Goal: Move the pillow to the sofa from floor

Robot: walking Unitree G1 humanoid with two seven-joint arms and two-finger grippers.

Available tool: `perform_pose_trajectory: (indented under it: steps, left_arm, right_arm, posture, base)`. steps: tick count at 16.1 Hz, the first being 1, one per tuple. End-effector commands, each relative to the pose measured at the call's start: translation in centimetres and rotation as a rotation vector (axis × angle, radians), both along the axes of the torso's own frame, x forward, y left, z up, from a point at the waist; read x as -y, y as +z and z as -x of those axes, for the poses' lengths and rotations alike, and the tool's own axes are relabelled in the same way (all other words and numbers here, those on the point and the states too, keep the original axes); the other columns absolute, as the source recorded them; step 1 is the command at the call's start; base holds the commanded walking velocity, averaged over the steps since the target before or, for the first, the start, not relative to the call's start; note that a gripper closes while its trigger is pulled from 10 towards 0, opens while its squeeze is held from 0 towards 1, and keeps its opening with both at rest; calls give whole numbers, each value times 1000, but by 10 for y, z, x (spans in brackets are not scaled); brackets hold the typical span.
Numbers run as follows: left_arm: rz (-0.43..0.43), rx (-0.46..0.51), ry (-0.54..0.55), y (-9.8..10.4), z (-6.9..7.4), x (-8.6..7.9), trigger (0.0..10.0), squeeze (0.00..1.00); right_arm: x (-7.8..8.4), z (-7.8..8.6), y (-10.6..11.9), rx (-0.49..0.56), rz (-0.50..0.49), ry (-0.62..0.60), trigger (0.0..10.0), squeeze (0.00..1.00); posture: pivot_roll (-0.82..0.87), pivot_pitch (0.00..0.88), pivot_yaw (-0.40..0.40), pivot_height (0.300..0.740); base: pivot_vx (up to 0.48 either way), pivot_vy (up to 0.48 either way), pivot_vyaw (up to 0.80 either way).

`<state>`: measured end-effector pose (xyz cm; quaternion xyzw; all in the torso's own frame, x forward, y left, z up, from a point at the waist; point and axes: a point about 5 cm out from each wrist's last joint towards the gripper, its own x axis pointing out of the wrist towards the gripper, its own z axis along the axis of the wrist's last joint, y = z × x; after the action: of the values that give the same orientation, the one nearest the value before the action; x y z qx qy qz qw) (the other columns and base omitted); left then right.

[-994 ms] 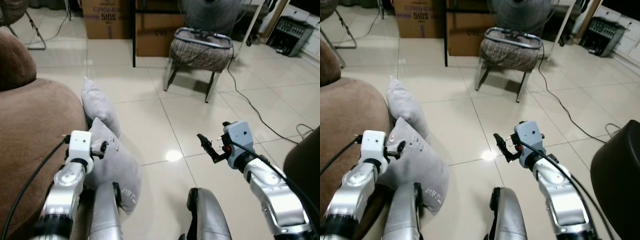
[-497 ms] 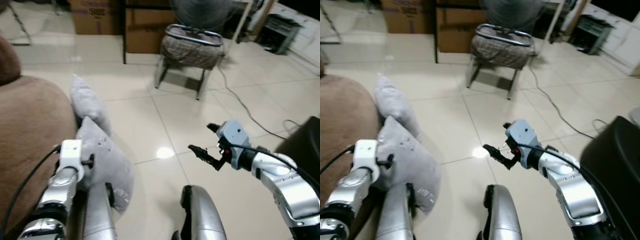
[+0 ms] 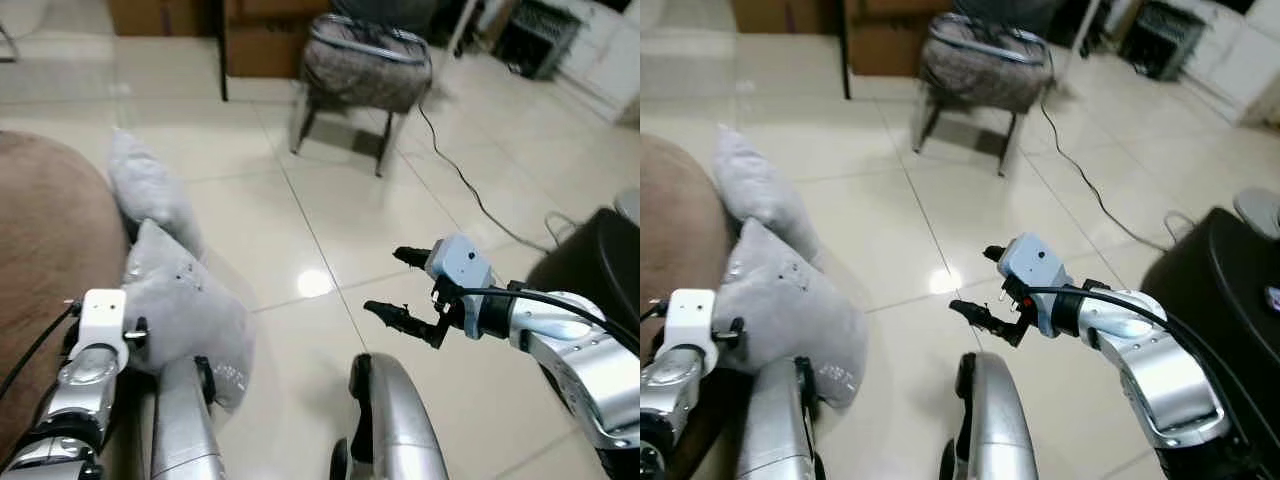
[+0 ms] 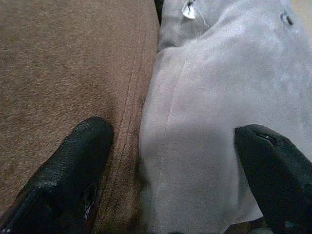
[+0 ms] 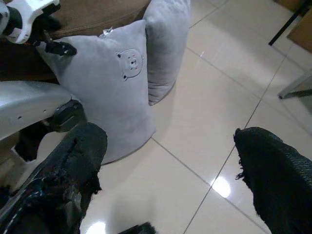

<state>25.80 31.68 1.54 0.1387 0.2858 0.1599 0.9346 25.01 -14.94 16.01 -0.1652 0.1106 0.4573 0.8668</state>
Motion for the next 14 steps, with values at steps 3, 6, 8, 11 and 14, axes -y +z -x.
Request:
perform_pose_trajectory:
  steps: [3, 6, 8, 11, 14]
  left_arm:
    - [-14, -93, 45, -15, 19, -8, 9922, 0]
    - [-6, -126, 112, -20, 31, -16, 0, 0]
    - [75, -148, 51, -28, 33, -5, 0, 0]
    - [115, -170, 24, -34, 37, 0, 0, 0]
    - [109, -161, 8, -33, 37, 0, 0, 0]
  right_arm:
    - [6, 9, 6, -18, 5, 2, 10000, 0]
    - [5, 18, 7, -43, 7, 10, 10000, 0]
    - [3, 23, 8, -57, -3, 4, 10000, 0]
    - [2, 21, 9, -53, -11, -7, 10000, 0]
    - [1, 19, 9, -46, -15, -20, 10000, 0]
  posture:
    - [-187, 193, -191, 520]
    - [-205, 207, -196, 520]
    - [-192, 199, -198, 520]
    - [-181, 196, -191, 520]
    - [-171, 192, -179, 520]
  base:
    - [0, 0, 0]
    - [0, 0, 0]
    - [0, 0, 0]
    - [0, 0, 0]
    - [0, 0, 0]
